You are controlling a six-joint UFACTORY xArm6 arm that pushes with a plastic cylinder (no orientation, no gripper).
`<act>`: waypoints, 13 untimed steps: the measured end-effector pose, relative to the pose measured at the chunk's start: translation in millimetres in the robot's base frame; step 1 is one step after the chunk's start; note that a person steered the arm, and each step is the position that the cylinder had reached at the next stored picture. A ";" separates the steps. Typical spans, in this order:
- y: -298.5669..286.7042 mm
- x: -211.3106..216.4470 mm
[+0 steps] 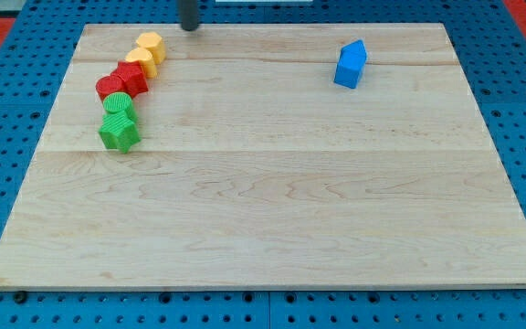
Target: Move the red circle to the bottom of the red star
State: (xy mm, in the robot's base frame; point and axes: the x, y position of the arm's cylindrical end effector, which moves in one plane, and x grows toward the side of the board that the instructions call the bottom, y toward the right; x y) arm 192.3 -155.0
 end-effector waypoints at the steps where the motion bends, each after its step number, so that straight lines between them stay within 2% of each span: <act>1: -116.4 22.1; 2: -149.8 38.6; 4: -135.9 112.6; 6: -135.1 150.8; 9: -92.9 146.7; 13: -89.0 164.5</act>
State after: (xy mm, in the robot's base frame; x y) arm 356.7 -244.0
